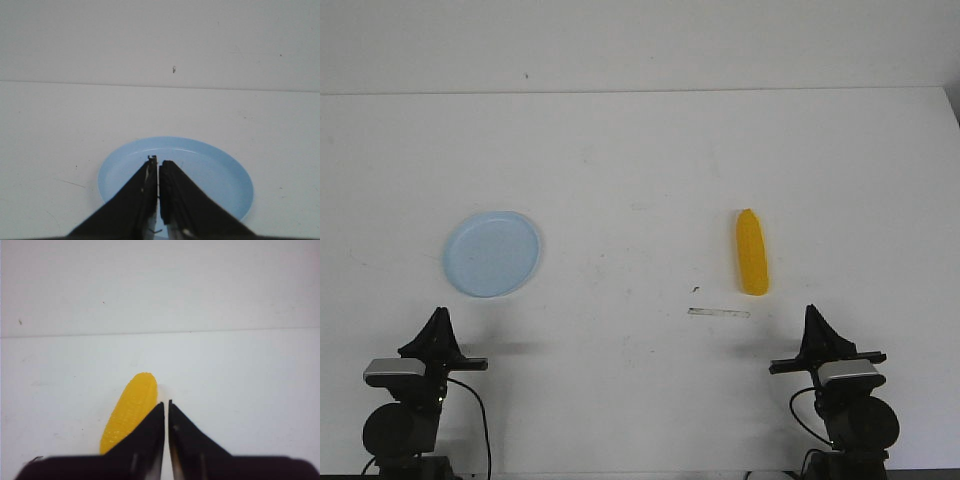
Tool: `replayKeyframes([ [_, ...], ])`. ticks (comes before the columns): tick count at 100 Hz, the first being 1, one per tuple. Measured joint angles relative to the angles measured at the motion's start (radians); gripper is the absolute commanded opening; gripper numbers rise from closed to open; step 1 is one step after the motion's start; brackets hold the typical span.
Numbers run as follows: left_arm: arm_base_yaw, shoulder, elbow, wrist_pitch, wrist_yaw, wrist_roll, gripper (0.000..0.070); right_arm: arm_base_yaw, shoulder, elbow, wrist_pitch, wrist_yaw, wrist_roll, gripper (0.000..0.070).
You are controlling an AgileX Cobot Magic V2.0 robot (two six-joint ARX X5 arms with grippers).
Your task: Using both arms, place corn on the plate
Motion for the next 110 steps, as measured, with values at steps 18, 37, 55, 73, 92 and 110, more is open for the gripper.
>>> replayKeyframes([
  [18,0.000,0.000,0.000,0.000,0.000,0.000,0.0001,0.000,0.000,0.000,0.000,0.000,0.000,0.0013],
  [37,0.000,0.000,0.002,0.000,0.000,-0.036,0.0001,0.000,0.000,0.000,0.000,0.000,0.000,0.0013],
  [55,0.000,0.012,0.080,-0.039,0.000,-0.065,0.0001,0.000,0.000,0.000,0.000,0.000,0.000,0.0013],
  [73,0.000,0.086,0.235,-0.149,0.000,-0.076,0.0001,0.000,0.000,0.000,0.000,0.000,0.000,0.0013],
  [92,0.000,0.244,0.377,-0.245,0.000,-0.076,0.0001,0.000,0.000,0.000,0.000,0.000,0.000,0.0013],
  [110,0.000,0.440,0.513,-0.268,0.000,-0.076,0.0001,0.000,0.000,0.000,0.000,0.000,0.000,0.0013],
])
